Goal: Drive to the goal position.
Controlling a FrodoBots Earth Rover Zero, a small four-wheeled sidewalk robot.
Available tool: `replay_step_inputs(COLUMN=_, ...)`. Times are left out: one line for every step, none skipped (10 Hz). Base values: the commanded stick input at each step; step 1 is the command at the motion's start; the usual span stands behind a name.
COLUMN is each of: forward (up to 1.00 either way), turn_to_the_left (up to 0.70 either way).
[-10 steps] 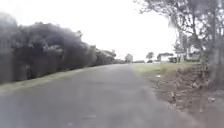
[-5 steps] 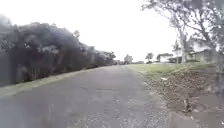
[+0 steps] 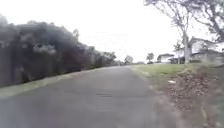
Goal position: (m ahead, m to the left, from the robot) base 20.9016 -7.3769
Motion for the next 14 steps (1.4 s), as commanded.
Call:
replay_step_inputs(forward=0.85, turn_to_the_left=0.00)
replay_step_inputs(forward=0.85, turn_to_the_left=0.00)
replay_step_inputs(forward=0.85, turn_to_the_left=0.00)
replay_step_inputs(forward=0.85, turn_to_the_left=0.00)
replay_step_inputs(forward=0.85, turn_to_the_left=0.00)
replay_step_inputs(forward=0.85, turn_to_the_left=0.00)
replay_step_inputs(forward=0.85, turn_to_the_left=0.00)
replay_step_inputs(forward=0.85, turn_to_the_left=0.00)
replay_step_inputs(forward=0.85, turn_to_the_left=0.00)
replay_step_inputs(forward=0.85, turn_to_the_left=-0.34)
replay_step_inputs(forward=0.85, turn_to_the_left=-0.30)
replay_step_inputs(forward=0.85, turn_to_the_left=-0.04)
replay_step_inputs(forward=0.85, turn_to_the_left=0.05)
replay_step_inputs(forward=0.85, turn_to_the_left=0.00)
